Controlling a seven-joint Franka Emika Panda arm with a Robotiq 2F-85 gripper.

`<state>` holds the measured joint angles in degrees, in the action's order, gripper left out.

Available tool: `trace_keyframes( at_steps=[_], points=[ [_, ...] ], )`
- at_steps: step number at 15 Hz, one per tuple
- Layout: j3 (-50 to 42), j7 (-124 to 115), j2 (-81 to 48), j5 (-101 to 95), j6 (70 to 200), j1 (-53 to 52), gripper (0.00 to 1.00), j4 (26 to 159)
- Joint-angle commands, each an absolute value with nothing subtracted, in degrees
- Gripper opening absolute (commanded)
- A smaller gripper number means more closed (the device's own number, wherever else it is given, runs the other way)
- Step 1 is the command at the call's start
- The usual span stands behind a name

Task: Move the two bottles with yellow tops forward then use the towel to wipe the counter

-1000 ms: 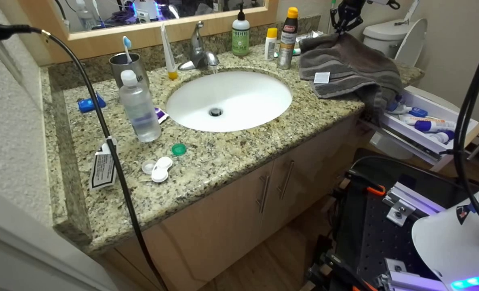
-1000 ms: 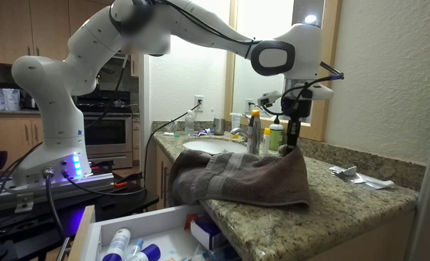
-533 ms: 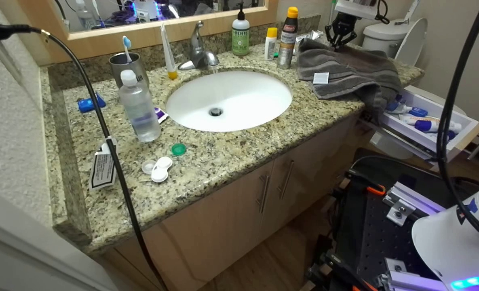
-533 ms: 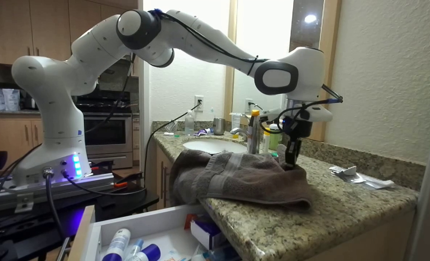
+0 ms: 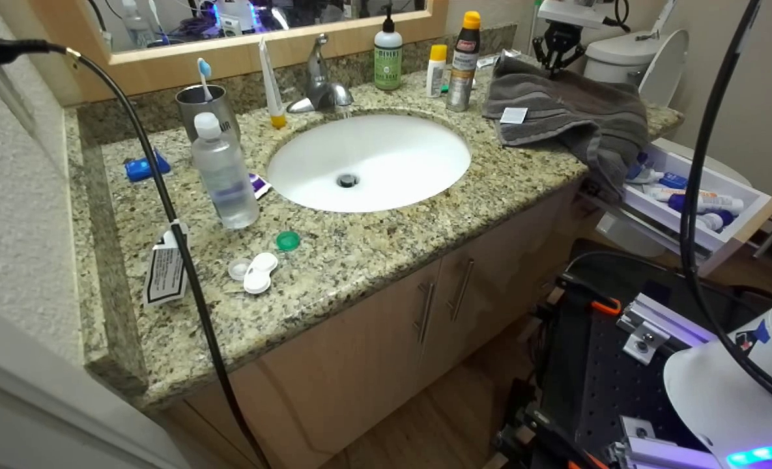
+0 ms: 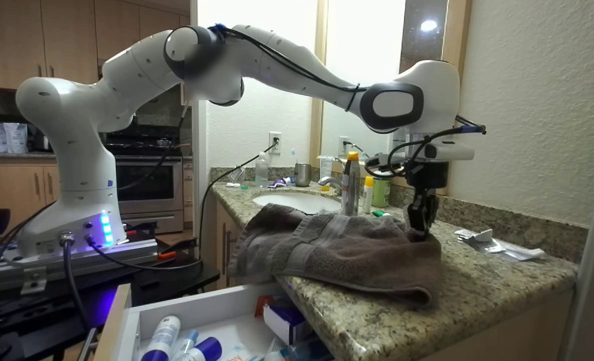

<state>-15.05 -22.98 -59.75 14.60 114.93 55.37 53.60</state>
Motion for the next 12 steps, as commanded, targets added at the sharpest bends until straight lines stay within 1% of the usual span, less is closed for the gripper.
trace_keyframes(
  at_steps=[1,5,7,9,11,12],
  points=[
    [-13.40,-21.97,-58.81,16.48,114.60,56.04,0.45,50.74],
    [-11.42,-18.00,-52.67,19.32,112.71,56.15,0.74,51.89],
    [-10.71,-15.13,-49.52,19.51,108.76,56.10,0.88,52.76],
    [-9.29,-10.64,-45.36,20.83,104.69,56.67,0.99,54.76],
    [-8.41,-5.20,-41.12,21.83,101.96,56.67,1.00,57.57],
    [-10.29,-10.35,-46.72,20.50,103.77,55.79,0.98,51.25]
  ],
)
